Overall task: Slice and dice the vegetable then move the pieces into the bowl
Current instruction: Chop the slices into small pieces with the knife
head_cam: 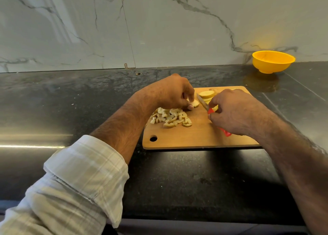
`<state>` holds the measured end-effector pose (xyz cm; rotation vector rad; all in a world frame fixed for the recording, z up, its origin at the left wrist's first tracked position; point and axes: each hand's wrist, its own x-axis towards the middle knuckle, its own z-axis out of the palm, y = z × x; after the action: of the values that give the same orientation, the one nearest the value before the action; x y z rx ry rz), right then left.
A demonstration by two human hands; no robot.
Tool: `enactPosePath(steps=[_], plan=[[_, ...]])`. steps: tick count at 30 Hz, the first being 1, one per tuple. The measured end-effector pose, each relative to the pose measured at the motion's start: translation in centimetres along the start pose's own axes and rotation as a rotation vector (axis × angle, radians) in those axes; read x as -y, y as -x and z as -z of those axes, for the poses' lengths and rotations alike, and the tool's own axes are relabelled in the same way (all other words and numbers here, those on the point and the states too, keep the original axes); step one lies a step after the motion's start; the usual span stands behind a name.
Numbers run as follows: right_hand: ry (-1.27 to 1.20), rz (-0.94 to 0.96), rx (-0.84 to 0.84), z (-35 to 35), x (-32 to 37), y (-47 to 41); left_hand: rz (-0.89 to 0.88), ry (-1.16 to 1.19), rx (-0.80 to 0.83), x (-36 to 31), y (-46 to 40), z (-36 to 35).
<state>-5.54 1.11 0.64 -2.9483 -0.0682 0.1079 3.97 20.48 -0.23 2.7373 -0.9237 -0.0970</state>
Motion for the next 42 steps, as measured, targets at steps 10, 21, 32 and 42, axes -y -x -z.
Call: enactPosePath(steps=[10, 21, 32, 42], plan=[[0.088, 0.115, -0.085, -1.3, 0.8, 0.5, 0.099, 0.095, -0.015, 0.1, 0.5, 0.6], [-0.026, 0.091, -0.16, -1.2, 0.5, 0.2, 0.109, 0.151, -0.056, 0.4, 0.4, 0.3], [0.05, 0.084, -0.018, -1.5, 1.6, 0.4, 0.104, 0.144, -0.044, 0.0, -0.3, -0.2], [0.062, 0.085, -0.06, -1.7, 2.8, -0.5, 0.091, 0.133, -0.023, 0.0, -0.3, 0.1]])
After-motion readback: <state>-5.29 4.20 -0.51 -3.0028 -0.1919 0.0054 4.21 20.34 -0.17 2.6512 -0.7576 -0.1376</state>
